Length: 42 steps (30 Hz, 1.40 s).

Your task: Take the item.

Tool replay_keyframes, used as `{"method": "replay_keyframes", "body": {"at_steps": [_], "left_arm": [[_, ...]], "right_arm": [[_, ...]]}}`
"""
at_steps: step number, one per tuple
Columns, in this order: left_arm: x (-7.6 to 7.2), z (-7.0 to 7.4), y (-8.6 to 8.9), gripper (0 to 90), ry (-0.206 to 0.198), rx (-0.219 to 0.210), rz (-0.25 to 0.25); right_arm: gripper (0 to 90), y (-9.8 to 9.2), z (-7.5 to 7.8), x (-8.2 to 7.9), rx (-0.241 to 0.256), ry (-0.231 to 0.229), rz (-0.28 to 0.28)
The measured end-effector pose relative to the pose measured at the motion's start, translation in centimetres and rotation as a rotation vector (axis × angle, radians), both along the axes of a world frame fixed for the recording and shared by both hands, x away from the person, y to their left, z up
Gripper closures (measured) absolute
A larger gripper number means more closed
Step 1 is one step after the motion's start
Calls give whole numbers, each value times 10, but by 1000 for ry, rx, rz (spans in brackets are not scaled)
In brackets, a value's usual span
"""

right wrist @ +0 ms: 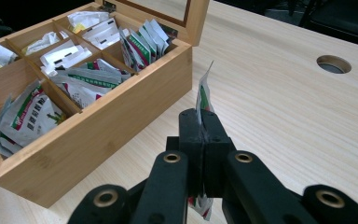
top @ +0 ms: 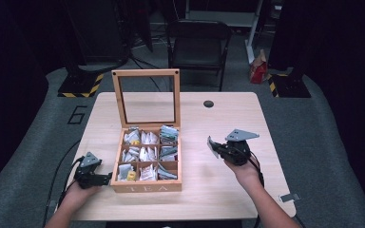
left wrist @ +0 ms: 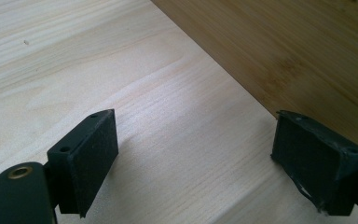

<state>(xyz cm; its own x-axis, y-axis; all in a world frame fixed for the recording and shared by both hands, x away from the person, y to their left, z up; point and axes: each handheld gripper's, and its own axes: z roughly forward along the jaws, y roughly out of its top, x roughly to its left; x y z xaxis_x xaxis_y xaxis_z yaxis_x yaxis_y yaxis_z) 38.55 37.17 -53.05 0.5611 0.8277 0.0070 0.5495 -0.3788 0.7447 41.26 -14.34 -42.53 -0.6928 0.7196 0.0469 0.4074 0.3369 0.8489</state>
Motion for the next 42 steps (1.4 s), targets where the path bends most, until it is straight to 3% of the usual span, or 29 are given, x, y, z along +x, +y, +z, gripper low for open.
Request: {"method": "replay_keyframes", "body": {"at_steps": [23, 42], "left_arm": [[0, 0, 0, 138, 4, -1, 0], [0, 0, 0, 138, 8, 0, -1]], "right_arm": [[894, -16, -29, 4, -23, 22, -70], [892, -17, -47, 5, -66, 42, -83]]}}
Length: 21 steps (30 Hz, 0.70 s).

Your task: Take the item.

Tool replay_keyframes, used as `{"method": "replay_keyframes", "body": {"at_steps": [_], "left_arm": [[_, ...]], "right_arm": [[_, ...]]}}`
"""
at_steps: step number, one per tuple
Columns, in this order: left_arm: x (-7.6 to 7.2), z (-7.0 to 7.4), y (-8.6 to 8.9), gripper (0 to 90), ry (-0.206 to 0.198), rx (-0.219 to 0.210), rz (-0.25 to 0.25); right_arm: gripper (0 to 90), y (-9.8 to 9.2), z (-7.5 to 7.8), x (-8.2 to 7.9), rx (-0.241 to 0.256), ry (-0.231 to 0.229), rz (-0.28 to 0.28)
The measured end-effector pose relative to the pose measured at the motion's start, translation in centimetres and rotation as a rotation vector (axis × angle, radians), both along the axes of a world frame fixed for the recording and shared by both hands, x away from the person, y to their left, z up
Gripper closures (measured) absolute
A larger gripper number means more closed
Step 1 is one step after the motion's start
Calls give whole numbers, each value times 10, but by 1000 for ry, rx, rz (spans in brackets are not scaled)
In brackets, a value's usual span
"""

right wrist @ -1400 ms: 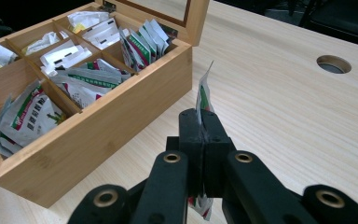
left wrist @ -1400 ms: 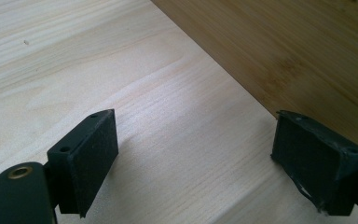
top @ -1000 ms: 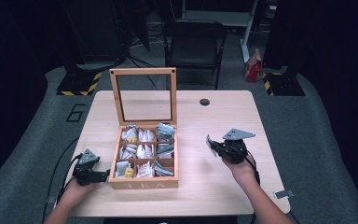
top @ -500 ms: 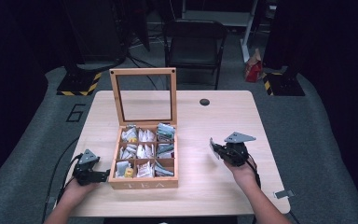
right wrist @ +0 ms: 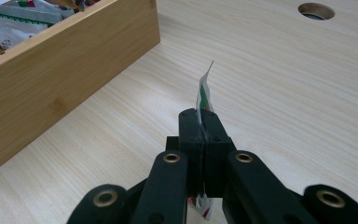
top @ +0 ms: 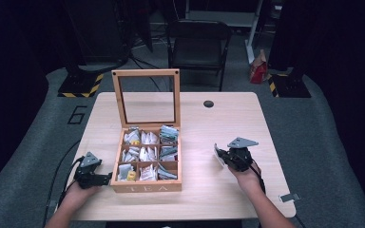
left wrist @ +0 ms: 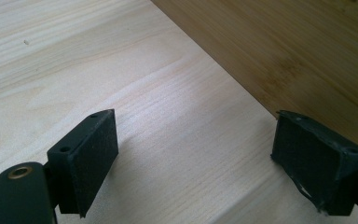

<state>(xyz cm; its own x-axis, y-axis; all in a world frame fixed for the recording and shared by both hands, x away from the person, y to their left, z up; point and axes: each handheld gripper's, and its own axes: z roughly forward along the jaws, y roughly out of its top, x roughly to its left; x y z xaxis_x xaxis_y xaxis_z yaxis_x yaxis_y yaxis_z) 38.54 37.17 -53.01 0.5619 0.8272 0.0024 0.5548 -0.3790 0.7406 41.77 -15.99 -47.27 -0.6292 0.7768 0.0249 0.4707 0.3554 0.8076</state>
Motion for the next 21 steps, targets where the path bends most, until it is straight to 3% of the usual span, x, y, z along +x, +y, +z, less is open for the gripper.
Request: {"method": "replay_keyframes", "body": {"at_steps": [9, 21], "left_arm": [[0, 0, 0, 138, -5, -4, 3], [0, -1, 0, 138, -7, -3, 3]], "right_arm": [[888, 2, -5, -1, -37, -3, 2], [864, 10, -15, -3, -43, 43, 38]]}}
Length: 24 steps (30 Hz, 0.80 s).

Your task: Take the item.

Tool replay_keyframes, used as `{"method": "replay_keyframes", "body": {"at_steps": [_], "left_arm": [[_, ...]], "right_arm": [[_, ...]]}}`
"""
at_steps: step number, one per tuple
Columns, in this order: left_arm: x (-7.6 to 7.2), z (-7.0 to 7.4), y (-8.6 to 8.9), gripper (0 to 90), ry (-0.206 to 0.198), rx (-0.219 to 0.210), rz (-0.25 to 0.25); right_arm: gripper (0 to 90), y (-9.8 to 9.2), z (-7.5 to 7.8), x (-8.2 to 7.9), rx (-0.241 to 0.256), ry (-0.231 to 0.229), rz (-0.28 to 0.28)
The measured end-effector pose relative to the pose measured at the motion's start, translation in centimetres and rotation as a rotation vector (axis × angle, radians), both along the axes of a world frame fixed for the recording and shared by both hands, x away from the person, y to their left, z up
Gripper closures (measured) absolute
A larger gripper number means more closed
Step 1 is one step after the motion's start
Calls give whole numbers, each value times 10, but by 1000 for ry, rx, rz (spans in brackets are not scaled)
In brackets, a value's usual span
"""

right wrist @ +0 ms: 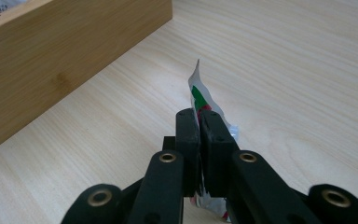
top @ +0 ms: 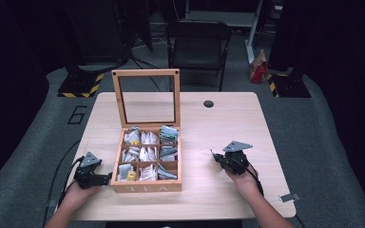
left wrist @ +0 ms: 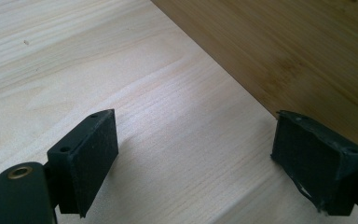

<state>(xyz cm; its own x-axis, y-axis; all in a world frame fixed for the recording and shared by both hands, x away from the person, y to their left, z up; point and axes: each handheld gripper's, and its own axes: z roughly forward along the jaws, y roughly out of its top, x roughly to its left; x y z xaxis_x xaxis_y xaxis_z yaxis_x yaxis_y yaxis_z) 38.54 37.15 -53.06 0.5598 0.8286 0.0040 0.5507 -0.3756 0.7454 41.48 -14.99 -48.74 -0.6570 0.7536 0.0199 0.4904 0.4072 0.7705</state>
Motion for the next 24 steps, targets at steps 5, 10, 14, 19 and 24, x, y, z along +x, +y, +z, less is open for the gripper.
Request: {"method": "replay_keyframes", "body": {"at_steps": [5, 10, 14, 19, 24], "left_arm": [[0, 0, 0, 138, 2, -4, 1], [0, 0, 0, 138, 3, 5, -3], [0, 0, 0, 138, -1, 2, -2], [0, 0, 0, 138, 3, 4, -3], [0, 0, 0, 138, -1, 2, -1]], "right_arm": [[858, 4, -2, -2, -4, 6, 5], [819, 7, -5, -1, -15, 18, 30], [795, 7, -6, -2, -4, 24, 31], [728, 9, -8, -2, -5, 43, 37], [613, 11, -11, -1, -10, 52, 48]]}}
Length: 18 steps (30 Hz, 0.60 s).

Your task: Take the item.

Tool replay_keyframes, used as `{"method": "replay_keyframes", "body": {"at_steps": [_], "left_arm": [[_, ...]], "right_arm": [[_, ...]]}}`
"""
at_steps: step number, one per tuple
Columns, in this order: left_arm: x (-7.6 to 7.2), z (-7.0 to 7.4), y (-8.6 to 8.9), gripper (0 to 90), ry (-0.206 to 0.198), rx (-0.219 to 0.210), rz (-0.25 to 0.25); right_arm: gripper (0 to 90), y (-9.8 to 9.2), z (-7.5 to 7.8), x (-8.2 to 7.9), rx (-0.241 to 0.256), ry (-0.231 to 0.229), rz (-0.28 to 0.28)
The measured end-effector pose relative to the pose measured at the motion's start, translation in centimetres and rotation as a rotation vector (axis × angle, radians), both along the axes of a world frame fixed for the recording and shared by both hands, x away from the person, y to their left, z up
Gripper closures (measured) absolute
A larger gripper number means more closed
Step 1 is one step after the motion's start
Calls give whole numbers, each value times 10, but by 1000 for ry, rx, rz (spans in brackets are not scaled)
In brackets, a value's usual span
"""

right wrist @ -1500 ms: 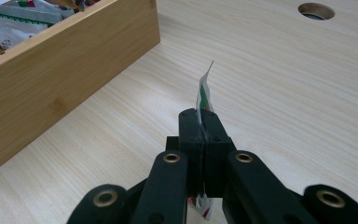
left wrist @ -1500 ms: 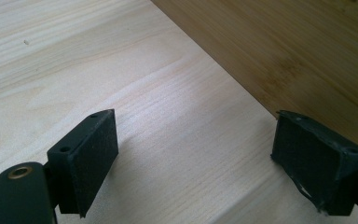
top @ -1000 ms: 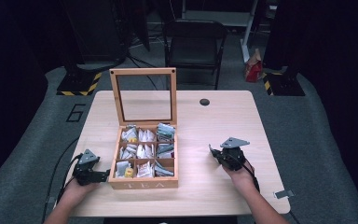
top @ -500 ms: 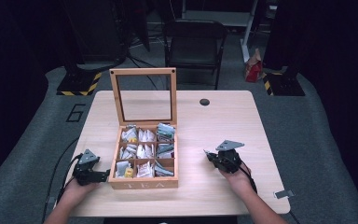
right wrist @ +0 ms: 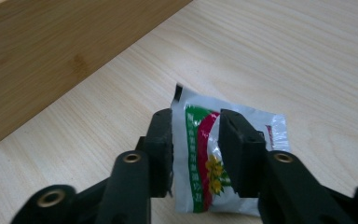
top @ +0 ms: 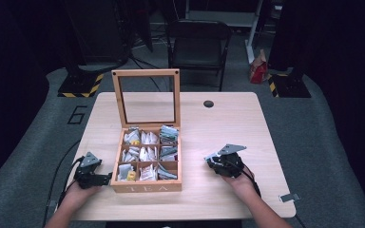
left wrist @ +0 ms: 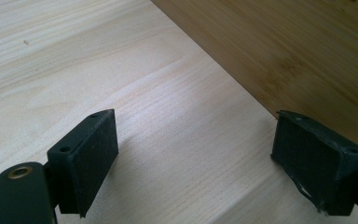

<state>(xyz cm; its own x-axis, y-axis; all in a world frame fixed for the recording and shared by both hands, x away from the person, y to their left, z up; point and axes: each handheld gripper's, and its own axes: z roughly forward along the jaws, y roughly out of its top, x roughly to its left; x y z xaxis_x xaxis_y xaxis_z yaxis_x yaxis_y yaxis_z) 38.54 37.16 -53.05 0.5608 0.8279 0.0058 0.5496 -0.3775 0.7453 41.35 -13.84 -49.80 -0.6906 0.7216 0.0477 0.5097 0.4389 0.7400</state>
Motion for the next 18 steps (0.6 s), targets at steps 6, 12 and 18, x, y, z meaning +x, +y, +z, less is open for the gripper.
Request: {"method": "replay_keyframes", "body": {"at_steps": [6, 12, 18], "left_arm": [[0, 0, 0, 138, 0, 1, -1], [0, 0, 0, 138, 5, 3, -2], [0, 0, 0, 138, 4, 3, -2]], "right_arm": [[544, 1, 0, 0, 13, 5, 2], [529, 3, 3, -1, 22, -7, 10], [506, 2, 9, -3, 40, -25, 10]]}}
